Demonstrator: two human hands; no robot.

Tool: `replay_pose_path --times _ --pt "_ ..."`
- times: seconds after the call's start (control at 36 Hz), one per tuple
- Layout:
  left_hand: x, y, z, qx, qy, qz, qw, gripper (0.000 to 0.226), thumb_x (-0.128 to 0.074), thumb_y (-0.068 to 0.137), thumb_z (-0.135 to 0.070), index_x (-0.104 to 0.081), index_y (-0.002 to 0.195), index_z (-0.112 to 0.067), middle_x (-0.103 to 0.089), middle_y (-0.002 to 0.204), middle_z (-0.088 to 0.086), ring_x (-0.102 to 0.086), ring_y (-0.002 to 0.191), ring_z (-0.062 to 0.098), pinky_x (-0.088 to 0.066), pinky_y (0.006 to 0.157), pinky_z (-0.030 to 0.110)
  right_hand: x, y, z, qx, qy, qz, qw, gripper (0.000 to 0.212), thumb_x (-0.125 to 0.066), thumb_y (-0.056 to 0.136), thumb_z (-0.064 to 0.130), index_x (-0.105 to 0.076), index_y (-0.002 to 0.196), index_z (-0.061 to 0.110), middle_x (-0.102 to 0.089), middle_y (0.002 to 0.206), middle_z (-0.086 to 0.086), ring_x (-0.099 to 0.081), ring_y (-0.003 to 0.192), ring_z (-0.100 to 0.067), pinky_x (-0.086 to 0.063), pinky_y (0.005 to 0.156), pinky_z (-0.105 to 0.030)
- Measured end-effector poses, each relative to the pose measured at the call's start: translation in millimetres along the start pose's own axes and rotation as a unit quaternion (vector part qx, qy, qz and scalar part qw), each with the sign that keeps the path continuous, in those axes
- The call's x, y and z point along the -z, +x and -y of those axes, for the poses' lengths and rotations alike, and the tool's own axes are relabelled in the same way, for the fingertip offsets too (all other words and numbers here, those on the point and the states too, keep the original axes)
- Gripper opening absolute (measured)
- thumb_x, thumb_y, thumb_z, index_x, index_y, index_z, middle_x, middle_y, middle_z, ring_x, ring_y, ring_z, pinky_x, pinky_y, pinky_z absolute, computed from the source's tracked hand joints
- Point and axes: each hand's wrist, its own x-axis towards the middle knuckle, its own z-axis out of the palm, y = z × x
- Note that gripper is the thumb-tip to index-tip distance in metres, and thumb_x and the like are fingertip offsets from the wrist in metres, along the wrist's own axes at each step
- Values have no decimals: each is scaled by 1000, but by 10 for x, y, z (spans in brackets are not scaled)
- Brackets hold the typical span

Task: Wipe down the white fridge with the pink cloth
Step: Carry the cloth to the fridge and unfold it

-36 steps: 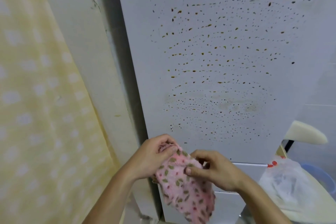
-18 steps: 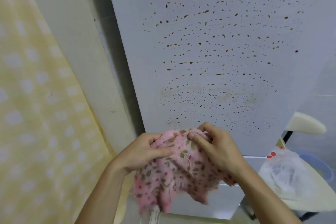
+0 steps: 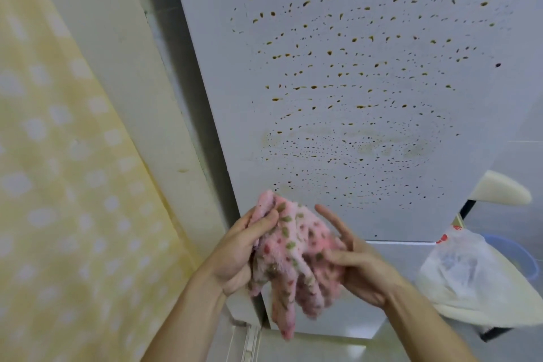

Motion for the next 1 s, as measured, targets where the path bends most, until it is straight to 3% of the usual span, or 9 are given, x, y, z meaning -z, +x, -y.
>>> replay_pose_path --times 0.17,0.25,0.39,0.53,0.61,0.72,0.86,0.92,1.0 --pt "-7 53 -82 -23 -15 19 999 39 -76 81 -10 -75 119 -12 -74 116 19 -75 105 31 -64 82 43 -48 3 -323 -113 -95 -28 989 57 -81 84 15 -62 134 -6 -67 136 -24 -66 125 -35 -54 108 -41" --pt "75 48 -91 -17 5 35 999 47 -71 77 5 -77 118 -18 -72 119 21 -74 106 34 -64 86 47 -75 -27 -356 -123 -140 -16 982 38 -82 86 35 -79 110 6 -74 117 -17 -68 111 -26 -50 108 -40" --pt "353 18 -31 29 66 46 996 82 -70 76 13 -52 147 -22 -67 137 21 -67 125 37 -61 92 47 -25 47 -287 -37 -67 -106 991 52 -82 81 41 -67 114 3 -58 95 -16 -53 79 -21 -42 67 -32" --pt "566 -62 -2 97 165 41 981 91 -72 80 22 -45 147 -32 -73 132 3 -70 122 20 -61 89 36 -18 -3 -24 77 -16 -168 983 19 -76 80 31 -74 79 12 -65 77 -3 -59 70 -19 -44 54 -26" --pt "665 -89 -27 136 240 33 961 82 -80 81 9 -49 148 -27 -73 132 6 -69 125 26 -55 100 45 10 -10 117 126 -48 -197 971 52 -83 75 34 -59 97 -7 -57 72 -6 -43 59 -19 -31 48 -25" --pt "667 -58 -51 123 255 -27 959 55 -73 89 3 -58 137 -20 -77 122 6 -75 112 23 -61 85 36 -66 -42 281 160 -155 -297 929 44 -87 79 41 -57 93 12 -50 68 -11 -37 48 -20 -28 46 -28" --pt "738 42 -66 67 228 -185 954 52 -80 88 -3 -57 133 -14 -79 110 14 -77 94 23 -60 81 37 -168 -100 404 113 -235 -324 909 71 -88 75 32 -51 134 18 -73 86 2 -63 56 -7 -42 39 -20" --pt "742 60 -70 40 238 -200 950 51 -81 88 -6 -59 132 -18 -79 105 14 -77 95 23 -59 88 41 -129 -137 398 88 -319 -332 883 89 -94 69 34 -47 145 36 -72 99 -1 -73 81 -16 -54 56 -27" --pt "711 39 -94 -10 269 -199 942 37 -76 93 -7 -68 126 -22 -80 96 12 -77 96 24 -59 94 44 -22 -154 377 97 -351 -359 859 68 -90 81 28 -57 138 39 -75 79 -7 -76 83 -20 -60 83 -40"
